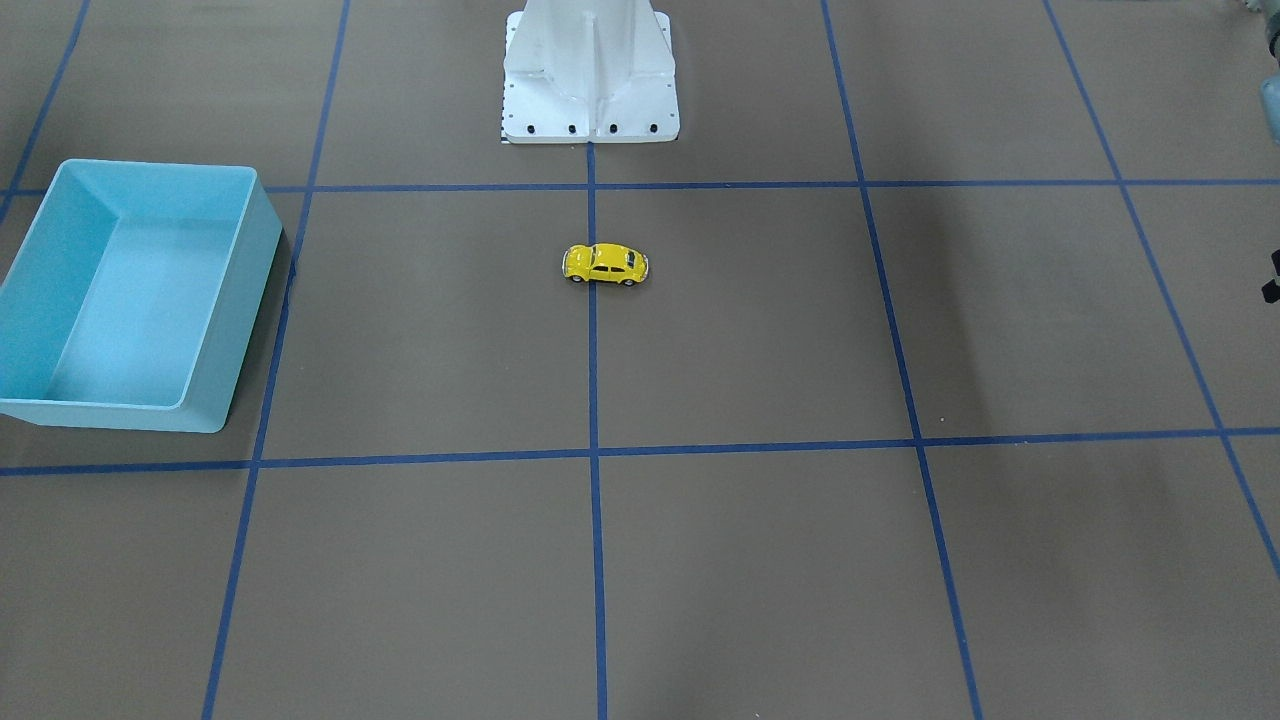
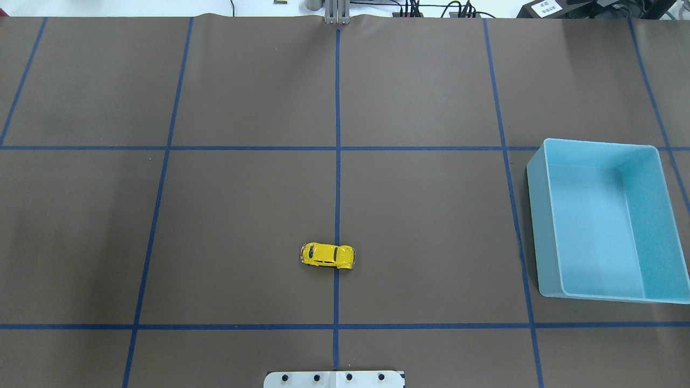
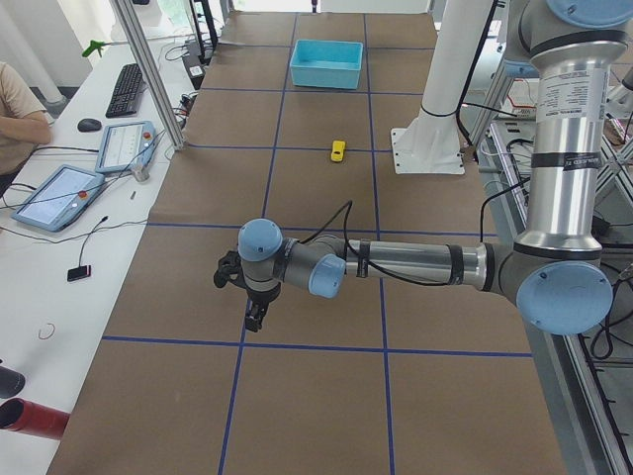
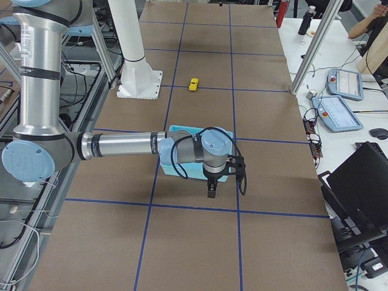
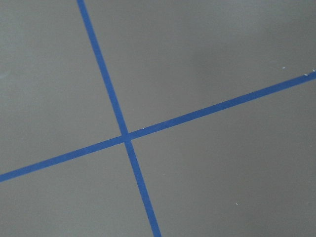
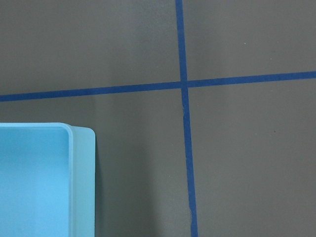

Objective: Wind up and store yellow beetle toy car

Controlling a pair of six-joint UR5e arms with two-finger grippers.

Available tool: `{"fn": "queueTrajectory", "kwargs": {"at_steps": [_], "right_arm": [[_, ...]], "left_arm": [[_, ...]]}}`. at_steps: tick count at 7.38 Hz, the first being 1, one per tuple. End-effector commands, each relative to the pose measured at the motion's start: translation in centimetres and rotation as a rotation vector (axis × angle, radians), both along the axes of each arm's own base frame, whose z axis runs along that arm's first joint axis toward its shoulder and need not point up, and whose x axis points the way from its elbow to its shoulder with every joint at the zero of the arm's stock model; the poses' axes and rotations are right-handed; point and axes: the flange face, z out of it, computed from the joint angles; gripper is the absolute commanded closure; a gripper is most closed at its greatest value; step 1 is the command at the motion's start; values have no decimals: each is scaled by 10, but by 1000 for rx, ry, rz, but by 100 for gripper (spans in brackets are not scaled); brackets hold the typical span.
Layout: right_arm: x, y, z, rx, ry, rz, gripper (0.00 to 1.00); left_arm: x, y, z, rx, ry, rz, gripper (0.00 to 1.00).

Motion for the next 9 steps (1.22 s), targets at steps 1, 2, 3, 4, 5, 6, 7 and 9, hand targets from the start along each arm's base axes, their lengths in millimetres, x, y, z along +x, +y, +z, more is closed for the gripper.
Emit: {"fn": "queueTrajectory", "kwargs": {"at_steps": [1,2,3,4,5,6,7,9], "right_arm": [[-7,-4,-36,82,5,-20,1],[-30,-8,-54,127,-1,-67,1],[-60,-37,-99,244,-17,-109,1],[-96,-56,-137,329,-36,-174,1],[-144,-70,-179,413,-66,-257,1],[-207,-71,-230,505,-106,-348,1],[-261,-62,-273,607,-91,-410,1],[-332,-19,-318,804,-91,-477,1]], "left_arm": [[-35,31,32,-78,68,-67,0],[-55,49,41,-110,115,-107,0],[-60,58,47,-126,128,-120,0],[-68,68,52,-138,131,-140,0],[-74,68,51,-134,132,-154,0],[-79,68,45,-124,128,-165,0],[-79,68,45,-133,127,-166,0],[-89,72,52,-122,117,-171,0]]}}
